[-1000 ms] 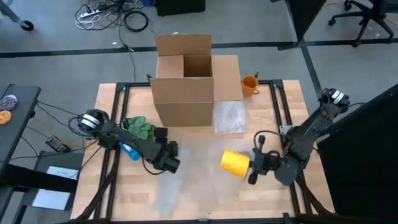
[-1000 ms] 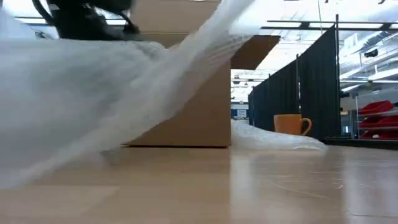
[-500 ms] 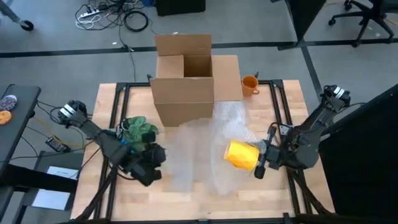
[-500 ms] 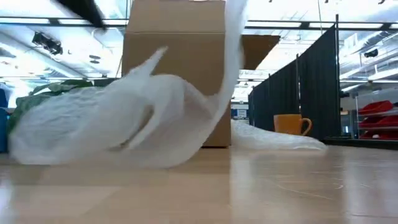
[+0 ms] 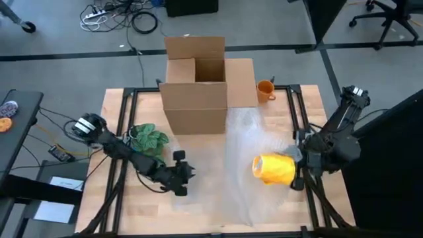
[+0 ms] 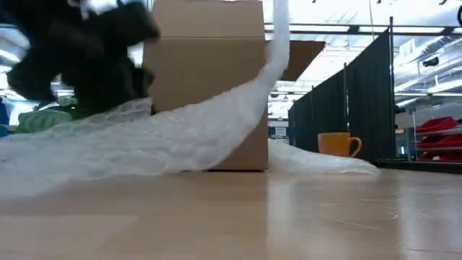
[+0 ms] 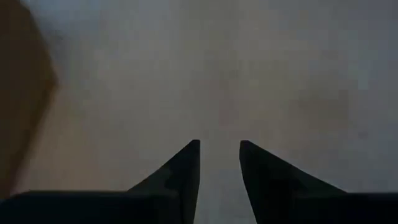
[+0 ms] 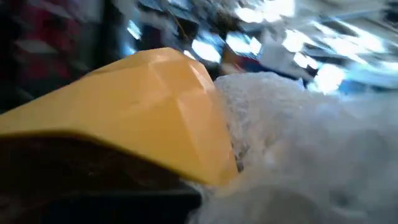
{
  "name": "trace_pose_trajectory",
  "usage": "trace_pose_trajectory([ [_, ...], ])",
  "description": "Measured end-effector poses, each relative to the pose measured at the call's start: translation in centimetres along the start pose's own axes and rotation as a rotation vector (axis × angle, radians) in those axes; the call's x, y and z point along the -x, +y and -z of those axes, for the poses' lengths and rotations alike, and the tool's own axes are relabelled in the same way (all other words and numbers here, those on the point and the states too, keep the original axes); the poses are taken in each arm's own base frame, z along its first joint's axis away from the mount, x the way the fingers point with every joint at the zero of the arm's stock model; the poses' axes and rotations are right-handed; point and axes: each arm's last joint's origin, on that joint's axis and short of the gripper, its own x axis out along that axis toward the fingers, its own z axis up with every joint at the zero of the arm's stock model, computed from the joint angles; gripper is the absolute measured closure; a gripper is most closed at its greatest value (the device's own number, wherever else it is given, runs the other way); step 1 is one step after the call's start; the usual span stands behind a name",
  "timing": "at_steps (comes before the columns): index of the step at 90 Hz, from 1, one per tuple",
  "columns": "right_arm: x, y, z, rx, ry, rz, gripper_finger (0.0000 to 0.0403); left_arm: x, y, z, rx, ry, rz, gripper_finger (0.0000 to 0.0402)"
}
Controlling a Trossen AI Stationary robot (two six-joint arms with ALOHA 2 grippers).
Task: Wrap mug
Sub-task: Wrap the yellow mug with the bubble wrap
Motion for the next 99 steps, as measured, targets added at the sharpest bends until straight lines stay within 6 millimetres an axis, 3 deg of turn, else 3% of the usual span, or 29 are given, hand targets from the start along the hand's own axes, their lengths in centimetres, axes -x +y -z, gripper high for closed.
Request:
trace_pose_trajectory([
  [11, -0.3, 0.2, 1.4, 0.044, 0.096, 0.143, 0.0401, -0.2, -0.7, 1.4, 0.083, 0.085, 0.094, 0.0302],
  [20, -1.1, 1.3, 3.1, 0.064, 0.122, 0.159, 0.0401, 0.4, -1.7, 2.1, 0.096, 0.123, 0.135, 0.0302],
  [36, -1.2, 2.9, 5.4, 0.040, 0.132, 0.013, 0.0401, 1.9, -2.1, 4.1, 0.118, 0.266, 0.056, 0.0302],
  [57, 0.1, 3.5, 5.9, -0.213, 0.185, -0.291, 0.0401, 4.1, -1.7, 5.6, 0.108, 0.409, -0.090, 0.0302],
  [68, 0.9, 3.4, 6.8, -0.333, 0.307, -0.403, 0.0401, 5.7, -1.1, 5.2, 0.095, 0.496, -0.156, 0.0302],
  [84, 1.4, 3.0, 9.4, -0.438, 0.567, -0.359, 0.0401, 8.0, -1.1, 2.5, 0.094, 0.529, -0.220, 0.0302],
  [92, 1.6, 2.4, 10.7, -0.478, 0.712, -0.295, 0.0401, 8.8, -1.9, 0.0, 0.077, 0.445, -0.178, 0.0302],
  [99, 1.6, 1.9, 11.7, -0.487, 0.820, -0.233, 0.0401, 9.3, -2.6, -2.3, 0.031, 0.270, -0.167, 0.0302],
])
